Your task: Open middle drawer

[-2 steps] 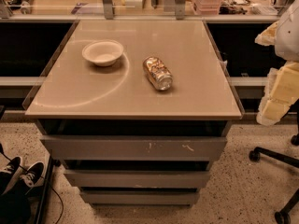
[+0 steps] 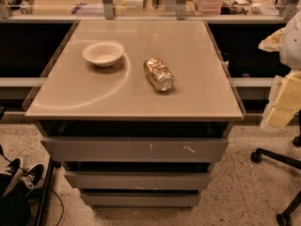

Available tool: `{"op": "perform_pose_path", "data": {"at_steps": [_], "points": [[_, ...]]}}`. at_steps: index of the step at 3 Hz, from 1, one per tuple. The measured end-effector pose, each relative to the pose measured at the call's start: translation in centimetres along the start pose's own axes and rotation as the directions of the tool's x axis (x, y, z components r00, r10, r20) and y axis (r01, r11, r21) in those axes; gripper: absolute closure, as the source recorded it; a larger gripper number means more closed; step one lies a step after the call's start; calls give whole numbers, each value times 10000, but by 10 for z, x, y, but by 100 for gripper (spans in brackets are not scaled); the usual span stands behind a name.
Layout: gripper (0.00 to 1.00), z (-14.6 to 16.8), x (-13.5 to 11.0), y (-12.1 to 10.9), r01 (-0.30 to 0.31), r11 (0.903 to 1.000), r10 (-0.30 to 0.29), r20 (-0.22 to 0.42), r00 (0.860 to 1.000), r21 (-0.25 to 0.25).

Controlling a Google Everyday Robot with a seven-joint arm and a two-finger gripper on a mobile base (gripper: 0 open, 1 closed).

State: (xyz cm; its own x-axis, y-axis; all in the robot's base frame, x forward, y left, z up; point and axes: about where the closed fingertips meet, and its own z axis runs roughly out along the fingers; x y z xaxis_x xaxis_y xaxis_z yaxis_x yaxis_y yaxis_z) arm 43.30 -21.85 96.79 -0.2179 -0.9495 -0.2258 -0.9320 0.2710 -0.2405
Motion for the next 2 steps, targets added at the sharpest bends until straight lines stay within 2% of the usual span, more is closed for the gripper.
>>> {"op": "perform_pose_path", "data": {"at_steps": [1, 2], "points": [[0, 11, 9, 30, 108, 9999, -116, 832, 9965, 97], [0, 42, 37, 70, -400, 9988, 334, 2011, 9790, 288]]}}
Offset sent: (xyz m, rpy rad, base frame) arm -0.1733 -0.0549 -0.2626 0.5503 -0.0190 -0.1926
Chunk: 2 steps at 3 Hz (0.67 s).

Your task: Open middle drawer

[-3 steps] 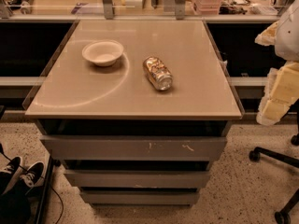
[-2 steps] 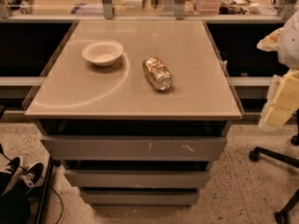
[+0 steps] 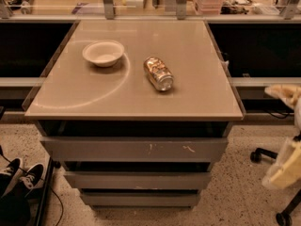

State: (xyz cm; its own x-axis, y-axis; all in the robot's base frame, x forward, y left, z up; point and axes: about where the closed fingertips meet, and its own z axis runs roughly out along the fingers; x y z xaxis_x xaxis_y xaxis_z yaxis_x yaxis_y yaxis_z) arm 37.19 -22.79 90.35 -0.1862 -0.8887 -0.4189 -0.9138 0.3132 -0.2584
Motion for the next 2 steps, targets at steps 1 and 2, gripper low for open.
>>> {"op": "perform_pose_path", "data": {"at_steps": [1, 2], "points": [[0, 45, 50, 38, -1029, 9945, 1000, 1204, 9877, 177], [0, 108, 103, 97, -2518, 9667, 2555, 2093, 9439, -448]]}}
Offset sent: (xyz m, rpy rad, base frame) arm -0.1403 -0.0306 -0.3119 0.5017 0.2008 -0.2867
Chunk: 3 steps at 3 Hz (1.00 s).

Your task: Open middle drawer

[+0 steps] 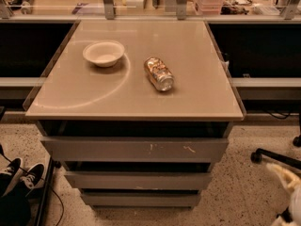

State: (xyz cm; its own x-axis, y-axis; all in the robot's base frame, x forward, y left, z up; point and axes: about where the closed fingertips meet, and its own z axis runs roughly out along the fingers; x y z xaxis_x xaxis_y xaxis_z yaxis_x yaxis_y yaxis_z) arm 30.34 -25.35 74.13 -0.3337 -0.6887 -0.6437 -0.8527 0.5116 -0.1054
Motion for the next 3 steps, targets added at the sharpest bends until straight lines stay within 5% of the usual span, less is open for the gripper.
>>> {"op": "perform_pose_path", "data": {"at_steps": [1, 3], "points": [[0, 55, 54, 36, -1058, 9920, 1089, 431, 9931, -686], [0, 50, 56, 44, -1107, 9924, 1138, 595, 9917, -534]]}}
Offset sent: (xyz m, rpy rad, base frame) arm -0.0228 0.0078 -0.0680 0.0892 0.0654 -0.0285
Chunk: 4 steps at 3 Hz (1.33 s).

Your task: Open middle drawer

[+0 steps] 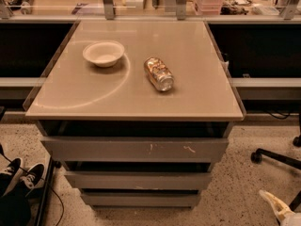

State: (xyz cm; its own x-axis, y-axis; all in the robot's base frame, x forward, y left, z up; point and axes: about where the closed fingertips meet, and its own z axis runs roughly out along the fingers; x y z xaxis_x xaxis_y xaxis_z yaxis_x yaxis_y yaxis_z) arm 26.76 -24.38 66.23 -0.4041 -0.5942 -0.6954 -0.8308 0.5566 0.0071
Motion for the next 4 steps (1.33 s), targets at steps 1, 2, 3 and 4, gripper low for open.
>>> {"op": "perform_pose_path", "data": {"at_steps": [1, 2, 3, 4], "points": [[0, 21, 3, 3, -138, 9998, 149, 665, 9977, -161], [0, 79, 9, 5, -299, 9938, 435, 1273, 9909, -1075], [0, 126, 2, 4, 22, 9861, 282, 1812, 9830, -1658], [0, 160, -11, -4, 615, 9797, -233, 1966, 9802, -1908]]}}
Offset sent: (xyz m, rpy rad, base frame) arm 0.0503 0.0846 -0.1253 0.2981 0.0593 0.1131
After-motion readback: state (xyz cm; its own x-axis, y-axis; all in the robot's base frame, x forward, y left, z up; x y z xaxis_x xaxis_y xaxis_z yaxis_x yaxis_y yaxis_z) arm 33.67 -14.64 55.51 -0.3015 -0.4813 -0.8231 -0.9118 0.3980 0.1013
